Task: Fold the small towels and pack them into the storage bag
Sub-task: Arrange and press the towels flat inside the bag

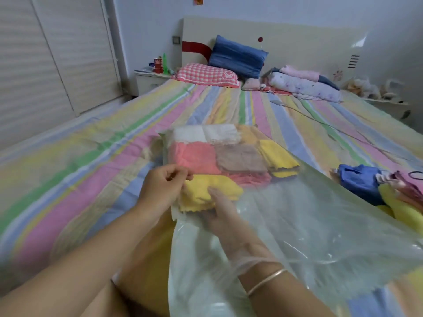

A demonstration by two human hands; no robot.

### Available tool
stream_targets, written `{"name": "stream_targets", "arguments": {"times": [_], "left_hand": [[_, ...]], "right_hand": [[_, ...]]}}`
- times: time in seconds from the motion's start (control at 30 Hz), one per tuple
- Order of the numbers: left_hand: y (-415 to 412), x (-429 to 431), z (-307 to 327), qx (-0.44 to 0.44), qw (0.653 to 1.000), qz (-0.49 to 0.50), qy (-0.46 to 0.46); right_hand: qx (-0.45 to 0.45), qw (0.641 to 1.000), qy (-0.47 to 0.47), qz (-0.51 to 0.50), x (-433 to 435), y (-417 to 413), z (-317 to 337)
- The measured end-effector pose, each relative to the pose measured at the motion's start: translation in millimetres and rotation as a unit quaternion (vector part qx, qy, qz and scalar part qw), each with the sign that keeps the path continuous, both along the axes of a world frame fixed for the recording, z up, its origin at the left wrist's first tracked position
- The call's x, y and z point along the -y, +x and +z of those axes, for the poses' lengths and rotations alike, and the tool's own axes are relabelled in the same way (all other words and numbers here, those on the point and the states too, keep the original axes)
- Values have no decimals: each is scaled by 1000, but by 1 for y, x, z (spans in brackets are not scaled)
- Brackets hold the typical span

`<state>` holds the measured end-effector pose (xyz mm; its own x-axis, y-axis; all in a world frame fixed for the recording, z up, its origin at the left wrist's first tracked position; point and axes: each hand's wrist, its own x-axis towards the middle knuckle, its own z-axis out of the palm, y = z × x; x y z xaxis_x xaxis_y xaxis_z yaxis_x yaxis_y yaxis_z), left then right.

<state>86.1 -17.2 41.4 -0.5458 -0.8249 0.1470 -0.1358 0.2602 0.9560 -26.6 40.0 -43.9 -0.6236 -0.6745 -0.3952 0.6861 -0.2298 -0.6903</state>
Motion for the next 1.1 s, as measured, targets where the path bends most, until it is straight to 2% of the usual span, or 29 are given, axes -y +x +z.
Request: {"name": "stream_targets", "arguments": {"times": [0.07,0.1,0.17,0.23,0.3,0.37,0.43,0.47,0.5,0.57,0.6,0.67,0.77,0.83,0.93,1.03,1.1], "left_hand": [[12,37,-18,54,989,115,-76],[16,49,-26,85,984,142,-66],[19,62,-38,140,981,131,27],[16,66,-53,169,976,74,119],[15,63,-62,183,965,17,185],[14,63,-69,180,954,-16,238],[15,63,-72,166,952,-38,253],[14,61,-72,158,954,-40,250],[14,60,-71,154,957,-37,243],[13,56,-71,163,962,-25,218],[13,56,-72,171,964,-19,205],[14,55,-73,179,966,-10,187],[16,54,-74,168,970,1,174],[17,52,-74,155,974,7,164],[22,51,-76,138,975,-10,176],[29,54,-79,136,967,-7,215],[30,56,-83,154,963,6,221]], "right_hand": [[26,999,0,-26,12,-4,3],[-5,999,17,-41,21,-4,0],[-79,992,61,-84,31,0,0],[-122,984,93,-96,34,4,2],[-158,981,98,-50,29,8,7],[-170,979,102,49,16,5,9],[-217,956,136,142,-8,-7,10],[-278,925,185,179,-24,-12,14],[-365,870,262,205,-40,-17,16],[-571,688,409,182,-65,-25,16],[-665,601,423,133,-73,-27,14],[-812,481,328,51,-74,-26,11],[-895,372,218,115,-47,-28,0],[-903,323,230,163,-24,-29,-4],[-890,291,279,212,4,-28,-10],[-851,298,346,259,20,-21,-22],[-829,319,376,265,27,-14,-30]]}}
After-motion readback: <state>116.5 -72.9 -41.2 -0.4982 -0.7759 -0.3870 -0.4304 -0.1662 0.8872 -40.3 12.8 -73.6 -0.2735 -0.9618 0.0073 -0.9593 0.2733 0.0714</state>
